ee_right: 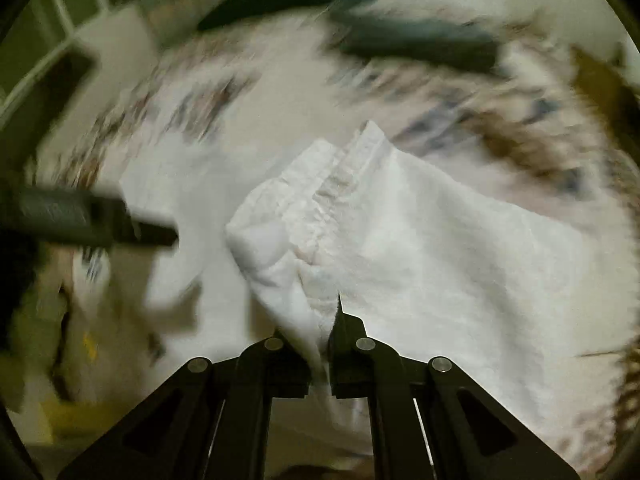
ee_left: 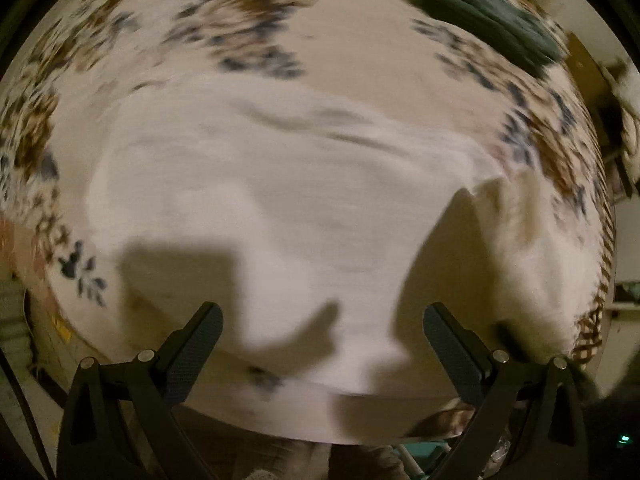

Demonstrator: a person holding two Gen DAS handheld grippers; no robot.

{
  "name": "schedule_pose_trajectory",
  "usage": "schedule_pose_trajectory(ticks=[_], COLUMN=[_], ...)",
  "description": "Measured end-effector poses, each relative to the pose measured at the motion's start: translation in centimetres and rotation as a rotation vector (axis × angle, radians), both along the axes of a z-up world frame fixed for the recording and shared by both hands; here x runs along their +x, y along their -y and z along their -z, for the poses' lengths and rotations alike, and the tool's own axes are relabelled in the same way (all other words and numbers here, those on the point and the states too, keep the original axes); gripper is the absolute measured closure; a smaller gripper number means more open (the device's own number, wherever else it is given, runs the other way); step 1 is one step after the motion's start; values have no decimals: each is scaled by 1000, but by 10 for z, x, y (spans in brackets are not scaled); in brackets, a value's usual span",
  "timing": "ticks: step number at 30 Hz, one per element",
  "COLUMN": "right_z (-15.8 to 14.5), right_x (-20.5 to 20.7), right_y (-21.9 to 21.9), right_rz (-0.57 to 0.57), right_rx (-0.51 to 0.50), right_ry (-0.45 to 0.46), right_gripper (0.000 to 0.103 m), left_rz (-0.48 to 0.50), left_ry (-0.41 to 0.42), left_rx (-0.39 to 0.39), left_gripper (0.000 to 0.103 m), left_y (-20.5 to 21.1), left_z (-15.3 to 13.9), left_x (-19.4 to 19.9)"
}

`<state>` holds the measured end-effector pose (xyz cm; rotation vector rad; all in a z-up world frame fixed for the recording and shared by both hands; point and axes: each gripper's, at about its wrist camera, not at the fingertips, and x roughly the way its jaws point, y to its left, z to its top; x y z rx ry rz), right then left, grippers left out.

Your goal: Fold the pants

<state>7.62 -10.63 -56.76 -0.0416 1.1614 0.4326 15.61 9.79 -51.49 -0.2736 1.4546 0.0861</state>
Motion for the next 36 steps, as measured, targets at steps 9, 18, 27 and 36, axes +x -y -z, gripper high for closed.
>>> schedule_pose_trajectory(ticks=[9, 18, 27, 36], right_z=[11, 15, 19, 34], right_x=[-7, -21, -19, -34], right_y=[52, 172, 191, 164], right_rz=[221, 530, 575, 643], right_rx=[169, 120, 159, 384], right_ry=[-285, -350, -345, -496], right_gripper=[28, 28, 28, 28], left_rz=[58, 207, 200, 75], left_ry=[4, 78, 140, -8], left_rx=[-217, -209, -257, -345], left_gripper=[0, 25, 88, 73], left_y=[9, 87, 74, 33], left_z=[13, 20, -2, 25], left_x=[27, 66, 58, 48])
